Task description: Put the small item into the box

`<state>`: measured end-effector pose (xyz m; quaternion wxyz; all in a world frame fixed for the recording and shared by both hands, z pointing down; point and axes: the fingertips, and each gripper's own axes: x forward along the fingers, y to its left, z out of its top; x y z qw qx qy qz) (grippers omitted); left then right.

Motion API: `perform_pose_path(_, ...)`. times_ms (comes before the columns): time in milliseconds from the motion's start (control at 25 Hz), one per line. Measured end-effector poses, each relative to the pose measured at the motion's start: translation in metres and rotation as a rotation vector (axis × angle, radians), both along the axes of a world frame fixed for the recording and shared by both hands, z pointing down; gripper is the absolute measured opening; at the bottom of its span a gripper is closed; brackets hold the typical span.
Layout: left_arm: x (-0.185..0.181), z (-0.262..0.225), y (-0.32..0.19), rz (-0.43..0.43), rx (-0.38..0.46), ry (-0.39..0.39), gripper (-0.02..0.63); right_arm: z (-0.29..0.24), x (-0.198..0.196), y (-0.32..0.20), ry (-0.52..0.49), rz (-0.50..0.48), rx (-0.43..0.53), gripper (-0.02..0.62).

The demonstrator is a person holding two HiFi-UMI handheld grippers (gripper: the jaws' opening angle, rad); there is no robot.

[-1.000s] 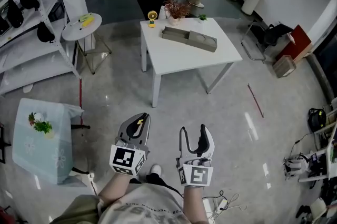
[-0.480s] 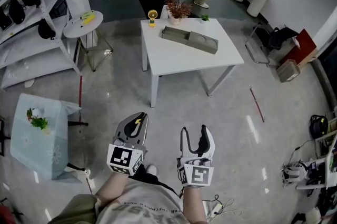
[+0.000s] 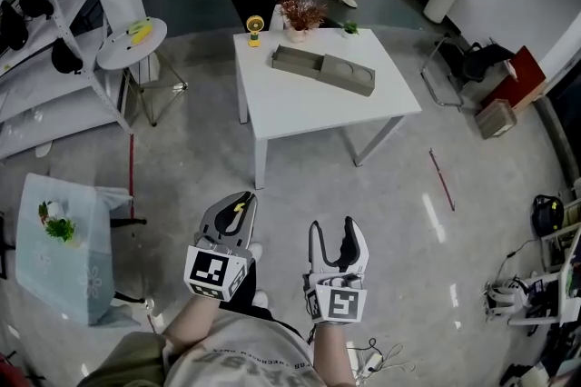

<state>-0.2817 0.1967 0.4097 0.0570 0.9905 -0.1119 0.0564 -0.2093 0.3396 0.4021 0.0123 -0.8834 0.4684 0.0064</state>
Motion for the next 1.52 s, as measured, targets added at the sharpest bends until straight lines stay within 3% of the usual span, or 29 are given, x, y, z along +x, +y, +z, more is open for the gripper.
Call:
perform_pose_path(360, 0.079, -0.005, -0.075, 0.053, -0.014, 0.02, 0.031, -0.007, 0.07, -0.076, -0.004, 0.031, 0.003, 0.253)
perform_pose_path(680, 0.123, -0.008, -0.144, 0.078, -0.03, 0.031, 0.031, -0.016, 0.117, -0.137, 0.009, 0.068, 0.006, 0.253)
perform_pose_path(1160, 0.17, 0.006, -0.175, 0.093, -0.059, 0.012, 0.03, -0.006, 0.158, -0.175, -0.005, 0.053, -0.034, 0.253)
perform_pose_path(1520, 0.213, 0.017, -0.196, 0.019, -0.056, -0.008, 0.031, 0.005, 0.215, -0.199, -0.022, -0.015, -0.026, 0.253)
